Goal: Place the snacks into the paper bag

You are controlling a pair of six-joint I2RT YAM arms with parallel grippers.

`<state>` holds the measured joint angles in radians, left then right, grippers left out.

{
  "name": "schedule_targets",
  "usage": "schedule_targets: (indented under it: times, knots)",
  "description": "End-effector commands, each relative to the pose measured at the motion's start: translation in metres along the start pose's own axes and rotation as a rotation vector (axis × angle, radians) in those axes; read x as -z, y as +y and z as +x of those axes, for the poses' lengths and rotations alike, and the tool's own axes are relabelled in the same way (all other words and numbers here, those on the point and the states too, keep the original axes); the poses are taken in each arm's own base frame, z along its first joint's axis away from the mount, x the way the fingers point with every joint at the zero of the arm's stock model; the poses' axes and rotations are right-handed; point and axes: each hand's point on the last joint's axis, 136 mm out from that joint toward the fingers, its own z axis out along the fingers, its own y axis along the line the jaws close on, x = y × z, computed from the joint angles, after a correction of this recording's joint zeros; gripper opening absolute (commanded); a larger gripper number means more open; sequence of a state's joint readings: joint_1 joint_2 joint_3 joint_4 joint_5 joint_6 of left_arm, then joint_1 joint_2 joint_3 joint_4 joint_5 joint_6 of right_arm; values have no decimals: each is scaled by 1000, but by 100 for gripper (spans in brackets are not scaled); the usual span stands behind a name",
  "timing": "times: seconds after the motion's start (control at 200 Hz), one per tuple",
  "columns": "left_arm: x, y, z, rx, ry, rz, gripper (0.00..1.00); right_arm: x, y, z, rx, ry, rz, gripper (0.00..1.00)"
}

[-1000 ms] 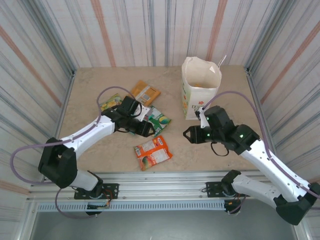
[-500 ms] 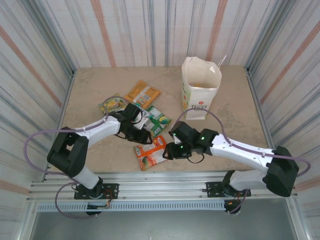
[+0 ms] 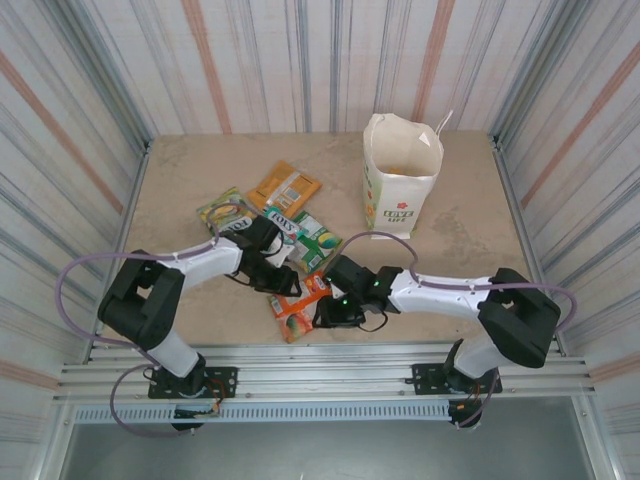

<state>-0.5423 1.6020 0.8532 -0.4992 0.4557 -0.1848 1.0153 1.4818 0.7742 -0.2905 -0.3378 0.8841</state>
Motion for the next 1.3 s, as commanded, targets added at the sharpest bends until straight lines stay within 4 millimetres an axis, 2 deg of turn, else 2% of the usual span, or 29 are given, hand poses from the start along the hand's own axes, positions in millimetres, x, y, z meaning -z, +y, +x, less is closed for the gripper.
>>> schedule_targets:
  times: [0.0,0.276,0.471,0.661,0.727,0.817,1.017,1.293]
  knots:
    - [-5,2,19,45,36,26,66,-7,-11,-15,-52,-52,4,50]
    - [-8,-3,30,75,31,69,62,-14,-26,-56,-92,-168,14,48]
    - [-15,-10,30,64,32,91,58,-18,-40,-71,-102,-202,36,47]
    - [-27,-18,24,57,31,111,43,-16,-43,-77,-82,-216,42,46]
    - [-28,-20,21,54,27,113,35,-15,-44,-78,-77,-219,45,47]
    - [-25,-23,19,49,17,113,28,-10,-42,-79,-57,-231,44,47]
    - [2,-32,6,-6,-80,87,20,25,-32,-86,34,-319,54,52]
    - [62,-62,-20,-114,-316,119,10,108,-8,-99,201,-550,18,57]
